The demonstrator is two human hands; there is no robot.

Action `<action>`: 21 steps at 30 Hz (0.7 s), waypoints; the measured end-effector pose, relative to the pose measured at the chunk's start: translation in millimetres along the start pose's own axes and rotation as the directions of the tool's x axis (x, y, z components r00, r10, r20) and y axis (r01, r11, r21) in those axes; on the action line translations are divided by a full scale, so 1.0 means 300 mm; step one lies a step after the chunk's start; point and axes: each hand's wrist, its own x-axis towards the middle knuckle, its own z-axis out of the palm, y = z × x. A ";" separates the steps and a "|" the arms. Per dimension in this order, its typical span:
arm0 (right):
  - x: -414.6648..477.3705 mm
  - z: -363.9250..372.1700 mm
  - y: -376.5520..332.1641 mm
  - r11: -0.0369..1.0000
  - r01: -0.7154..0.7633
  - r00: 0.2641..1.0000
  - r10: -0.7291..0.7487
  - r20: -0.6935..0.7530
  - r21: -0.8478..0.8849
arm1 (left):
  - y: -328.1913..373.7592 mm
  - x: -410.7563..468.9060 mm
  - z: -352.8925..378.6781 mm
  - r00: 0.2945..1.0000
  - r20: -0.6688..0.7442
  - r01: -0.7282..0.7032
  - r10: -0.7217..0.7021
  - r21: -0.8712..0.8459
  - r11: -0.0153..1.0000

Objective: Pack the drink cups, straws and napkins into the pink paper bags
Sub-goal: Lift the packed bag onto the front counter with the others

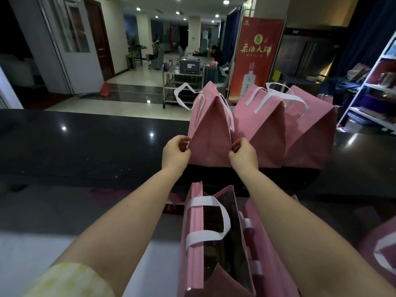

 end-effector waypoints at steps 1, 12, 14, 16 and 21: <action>-0.019 -0.023 -0.003 1.000 0.008 1.000 -0.009 0.012 0.018 | 0.012 -0.015 -0.012 1.000 -0.003 -0.020 0.020 0.005 1.000; -0.373 -0.268 -0.006 0.987 0.158 0.860 -0.129 0.494 -0.016 | 0.132 -0.431 -0.135 0.947 0.286 -0.205 0.147 0.185 0.961; -0.433 -0.297 0.018 0.979 0.197 0.842 -0.140 0.521 -0.057 | 0.164 -0.535 -0.155 0.928 0.339 -0.230 0.154 0.197 0.953; -0.487 -0.316 0.041 0.973 0.222 0.840 -0.154 0.521 -0.070 | 0.193 -0.640 -0.174 0.899 0.394 -0.299 0.191 0.233 0.925; -0.605 -0.322 0.072 0.966 0.241 0.816 -0.149 0.558 -0.095 | 0.177 -0.804 -0.161 0.828 0.553 -0.474 0.091 0.604 0.640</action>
